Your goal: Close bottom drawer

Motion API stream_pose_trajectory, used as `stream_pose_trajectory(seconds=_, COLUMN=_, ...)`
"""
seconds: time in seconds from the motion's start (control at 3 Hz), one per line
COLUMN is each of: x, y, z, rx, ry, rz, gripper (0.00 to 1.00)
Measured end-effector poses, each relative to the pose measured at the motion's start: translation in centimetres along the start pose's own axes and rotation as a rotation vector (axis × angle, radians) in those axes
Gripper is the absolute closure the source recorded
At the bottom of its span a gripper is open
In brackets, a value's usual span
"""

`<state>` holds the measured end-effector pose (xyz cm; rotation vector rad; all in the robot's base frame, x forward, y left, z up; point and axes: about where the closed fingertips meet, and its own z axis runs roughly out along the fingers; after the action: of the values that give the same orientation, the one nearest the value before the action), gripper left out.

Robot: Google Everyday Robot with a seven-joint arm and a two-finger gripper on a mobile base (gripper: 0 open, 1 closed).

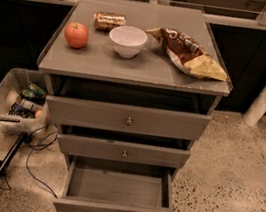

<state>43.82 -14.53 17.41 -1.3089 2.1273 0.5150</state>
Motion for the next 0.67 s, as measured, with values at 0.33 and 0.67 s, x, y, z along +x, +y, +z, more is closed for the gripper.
stream_pose_trajectory(seconds=0.33, x=0.0, y=0.0, z=0.0, rx=0.0, ry=0.0, rz=0.0, gripper=0.34)
stream_pose_trajectory(seconds=0.67, x=0.0, y=0.0, z=0.0, rx=0.0, ry=0.0, rz=0.0, gripper=0.12)
